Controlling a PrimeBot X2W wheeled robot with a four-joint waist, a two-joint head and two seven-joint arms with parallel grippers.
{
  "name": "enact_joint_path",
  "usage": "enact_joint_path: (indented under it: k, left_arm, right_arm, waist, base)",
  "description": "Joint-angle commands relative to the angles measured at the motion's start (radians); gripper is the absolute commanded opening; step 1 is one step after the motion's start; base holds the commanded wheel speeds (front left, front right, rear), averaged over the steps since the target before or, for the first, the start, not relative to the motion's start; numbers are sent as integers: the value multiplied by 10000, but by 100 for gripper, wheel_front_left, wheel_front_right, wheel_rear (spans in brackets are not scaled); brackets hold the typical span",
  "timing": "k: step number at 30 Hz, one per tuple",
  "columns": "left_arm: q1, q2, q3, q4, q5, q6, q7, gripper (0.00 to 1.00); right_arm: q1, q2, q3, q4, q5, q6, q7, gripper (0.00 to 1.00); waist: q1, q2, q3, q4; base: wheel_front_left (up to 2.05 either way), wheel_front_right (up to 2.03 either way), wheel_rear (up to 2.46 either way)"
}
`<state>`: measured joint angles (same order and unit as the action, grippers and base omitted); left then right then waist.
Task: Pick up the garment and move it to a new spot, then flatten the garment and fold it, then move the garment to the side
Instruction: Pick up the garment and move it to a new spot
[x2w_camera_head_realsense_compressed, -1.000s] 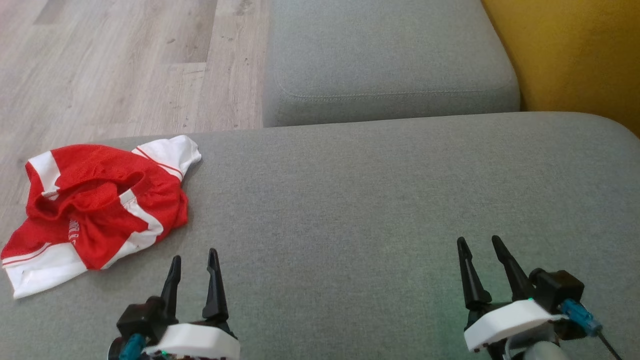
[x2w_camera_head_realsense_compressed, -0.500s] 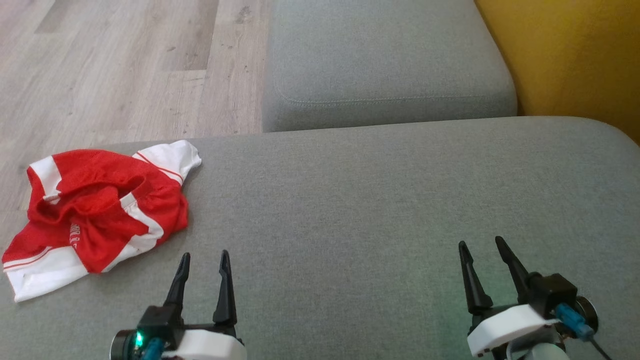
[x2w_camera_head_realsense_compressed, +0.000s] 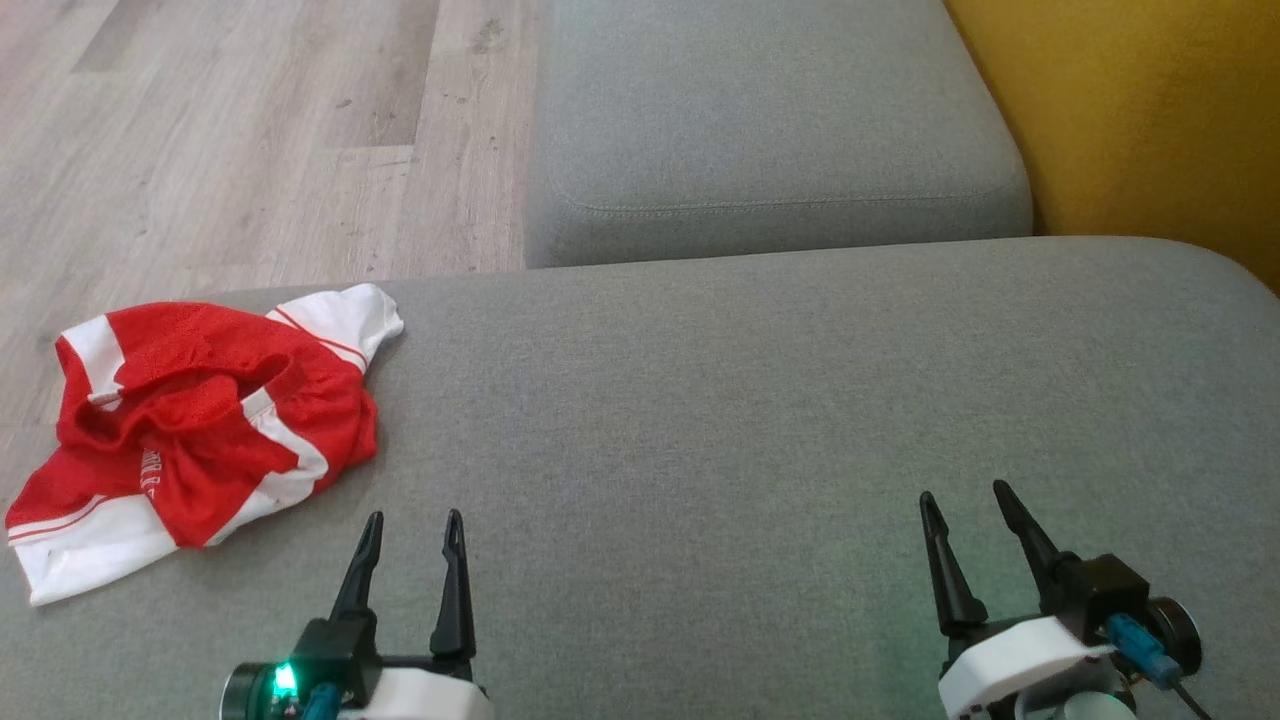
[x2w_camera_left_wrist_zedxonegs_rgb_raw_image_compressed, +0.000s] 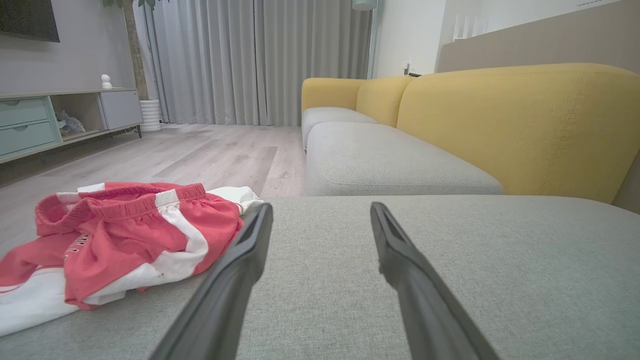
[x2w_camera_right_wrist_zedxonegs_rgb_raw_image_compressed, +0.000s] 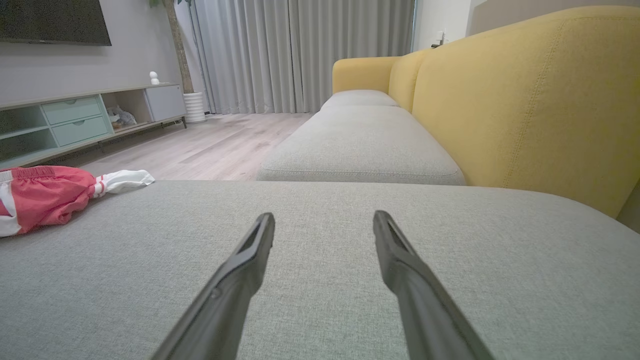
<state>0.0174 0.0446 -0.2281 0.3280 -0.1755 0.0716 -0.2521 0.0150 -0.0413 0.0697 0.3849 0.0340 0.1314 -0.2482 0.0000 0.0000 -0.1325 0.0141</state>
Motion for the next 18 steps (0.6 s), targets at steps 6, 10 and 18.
enact_joint_path:
  k: [6, 10, 18]
  left_arm:
    - [-524, 56, 239, -233, -79, 104, -97, 100]
    - [-510, 56, 223, -231, -90, 126, -97, 100]
    - [-493, 56, 178, -193, -111, 151, -97, 100]
  right_arm:
    - [-343, -89, 181, -214, 77, -7, -136, 100]
    - [-327, -89, 188, -206, 78, -7, -136, 100]
    - [-280, -89, 210, -188, 65, -7, -136, 100]
  waist:
    - [0, 0, 3, 12]
    - [0, 0, -21, 25]
    - [0, 0, -64, 76]
  base:
    - [0, 0, 0]
    - [0, 0, 0]
    - [0, 0, 0]
